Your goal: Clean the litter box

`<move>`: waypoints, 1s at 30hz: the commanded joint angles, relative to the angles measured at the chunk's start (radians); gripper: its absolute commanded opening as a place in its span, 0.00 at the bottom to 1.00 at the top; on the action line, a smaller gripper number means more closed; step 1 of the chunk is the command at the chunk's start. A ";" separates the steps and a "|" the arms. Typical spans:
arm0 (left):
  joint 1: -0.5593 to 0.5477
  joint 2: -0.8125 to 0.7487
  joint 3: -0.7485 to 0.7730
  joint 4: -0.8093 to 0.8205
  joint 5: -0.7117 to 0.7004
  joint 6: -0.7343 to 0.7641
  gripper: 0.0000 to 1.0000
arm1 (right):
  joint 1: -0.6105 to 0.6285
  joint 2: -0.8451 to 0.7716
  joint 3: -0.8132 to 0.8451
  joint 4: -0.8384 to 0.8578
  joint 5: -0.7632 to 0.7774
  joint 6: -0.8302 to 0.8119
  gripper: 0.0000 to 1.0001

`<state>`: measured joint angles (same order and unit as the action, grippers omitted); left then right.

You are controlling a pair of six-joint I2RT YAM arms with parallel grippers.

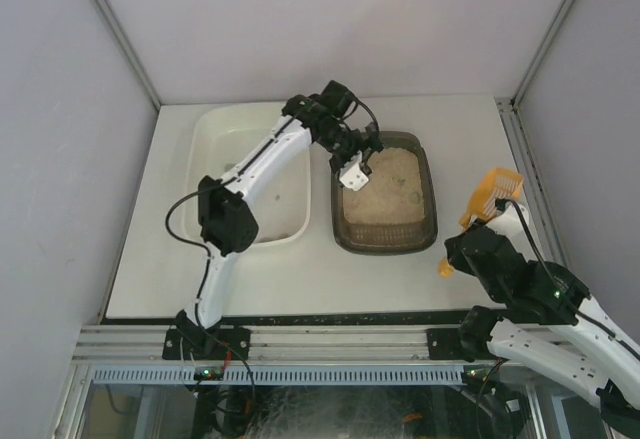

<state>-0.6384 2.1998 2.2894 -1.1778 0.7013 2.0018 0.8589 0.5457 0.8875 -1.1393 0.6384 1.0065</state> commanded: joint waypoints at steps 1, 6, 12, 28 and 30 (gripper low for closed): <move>-0.059 0.082 0.144 0.031 0.002 0.068 0.96 | -0.016 -0.026 -0.034 0.017 0.003 0.044 0.00; -0.116 0.147 0.147 0.156 0.009 0.028 0.95 | -0.037 -0.052 -0.076 0.034 -0.021 0.043 0.00; -0.162 0.214 0.188 0.254 0.016 -0.038 0.96 | -0.063 -0.118 -0.111 0.036 -0.031 0.048 0.00; -0.190 0.363 0.225 0.627 0.021 -0.353 0.94 | -0.068 -0.249 -0.125 0.025 -0.050 0.088 0.00; -0.190 0.373 0.229 0.639 0.025 -0.356 0.94 | -0.067 -0.273 -0.125 0.018 -0.046 0.099 0.00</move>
<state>-0.8265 2.5626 2.4447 -0.6369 0.6884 1.7245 0.7979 0.3119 0.7578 -1.1416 0.5816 1.0771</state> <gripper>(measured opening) 0.935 0.077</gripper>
